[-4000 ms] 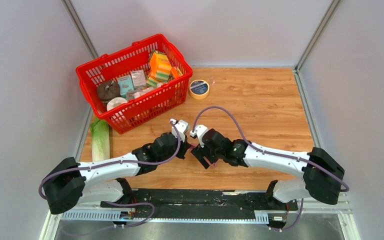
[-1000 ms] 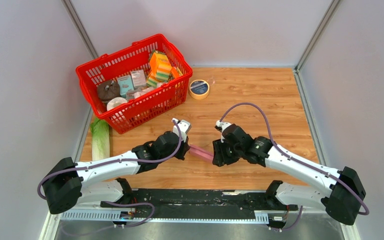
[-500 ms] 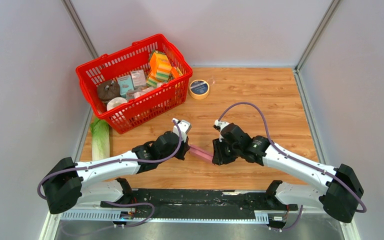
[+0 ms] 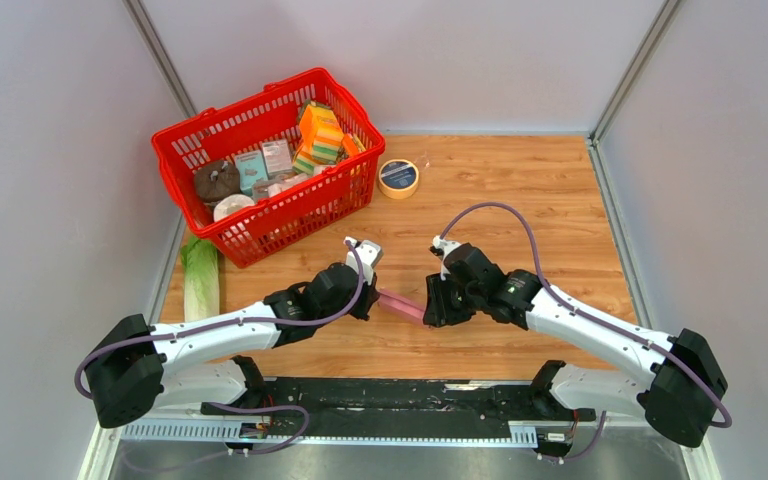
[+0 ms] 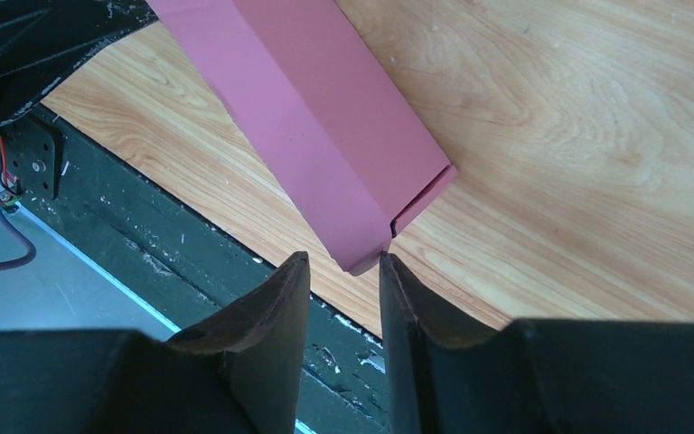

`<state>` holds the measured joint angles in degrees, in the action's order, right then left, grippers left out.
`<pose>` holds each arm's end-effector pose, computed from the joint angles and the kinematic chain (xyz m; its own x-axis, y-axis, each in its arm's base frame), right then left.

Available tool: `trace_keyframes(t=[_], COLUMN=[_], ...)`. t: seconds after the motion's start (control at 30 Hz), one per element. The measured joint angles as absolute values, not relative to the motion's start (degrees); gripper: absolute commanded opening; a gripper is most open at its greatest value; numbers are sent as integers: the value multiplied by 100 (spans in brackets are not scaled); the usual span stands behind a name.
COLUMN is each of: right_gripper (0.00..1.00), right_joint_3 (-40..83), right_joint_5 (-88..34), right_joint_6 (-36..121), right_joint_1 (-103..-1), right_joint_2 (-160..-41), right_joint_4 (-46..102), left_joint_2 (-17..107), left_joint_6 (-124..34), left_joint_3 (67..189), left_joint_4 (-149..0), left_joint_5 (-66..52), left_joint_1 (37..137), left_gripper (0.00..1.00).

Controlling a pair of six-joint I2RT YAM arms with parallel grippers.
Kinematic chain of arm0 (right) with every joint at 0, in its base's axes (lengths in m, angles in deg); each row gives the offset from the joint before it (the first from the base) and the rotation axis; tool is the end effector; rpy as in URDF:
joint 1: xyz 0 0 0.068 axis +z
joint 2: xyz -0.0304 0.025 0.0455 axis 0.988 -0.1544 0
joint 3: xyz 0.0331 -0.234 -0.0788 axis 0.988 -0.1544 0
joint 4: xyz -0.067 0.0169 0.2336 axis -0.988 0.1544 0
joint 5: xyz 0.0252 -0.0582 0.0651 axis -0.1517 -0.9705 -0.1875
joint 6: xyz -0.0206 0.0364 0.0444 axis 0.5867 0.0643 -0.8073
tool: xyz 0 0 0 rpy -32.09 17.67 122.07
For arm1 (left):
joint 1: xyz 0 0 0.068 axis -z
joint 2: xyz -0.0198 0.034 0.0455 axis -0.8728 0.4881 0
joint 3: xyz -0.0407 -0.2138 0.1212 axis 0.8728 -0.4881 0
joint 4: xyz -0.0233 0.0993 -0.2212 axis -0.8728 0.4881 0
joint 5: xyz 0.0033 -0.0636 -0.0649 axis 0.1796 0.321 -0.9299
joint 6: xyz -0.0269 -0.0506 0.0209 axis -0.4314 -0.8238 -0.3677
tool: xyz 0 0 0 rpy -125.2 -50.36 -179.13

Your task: Fold the paper box

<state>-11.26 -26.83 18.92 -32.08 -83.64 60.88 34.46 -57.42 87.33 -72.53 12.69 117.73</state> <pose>0.1377 0.1681 0.2056 -0.8688 -0.2329 -0.4370 -0.4159 0.8222 0.3886 0.1381 -0.1962 0.1921 -0.5687 0.1453 -0.8096 0.5498 0.7993 -0.2427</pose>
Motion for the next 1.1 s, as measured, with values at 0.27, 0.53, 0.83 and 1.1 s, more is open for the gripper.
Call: trace_keyframes(t=[0.27,0.53,0.83,1.1], right_gripper=[38,44,40,37], right_joint_3=[-1129,-1129,-1240,-1441], right_joint_5=[-2797,-2886,-2685,-2412], right_joint_6=[1909,1907,1874,1824], right_joint_1=[-3208,-3217,-3400,-3613], right_joint_2=[-8364,-8371,-8366,-8344], right_joint_4=[6086,6079,5929,5743], left_joint_2=[3446,3446,3446,3446], left_joint_6=[-5742,-5742,-5742,-5742], left_joint_3=[8733,8733,8733,8735], left_joint_4=[-7253,-7253,-7253,-7253], left_joint_5=[1254,1252,1252,1243], left_joint_1=[11777,11777,11777,11782], left_gripper=[0,0,0,0])
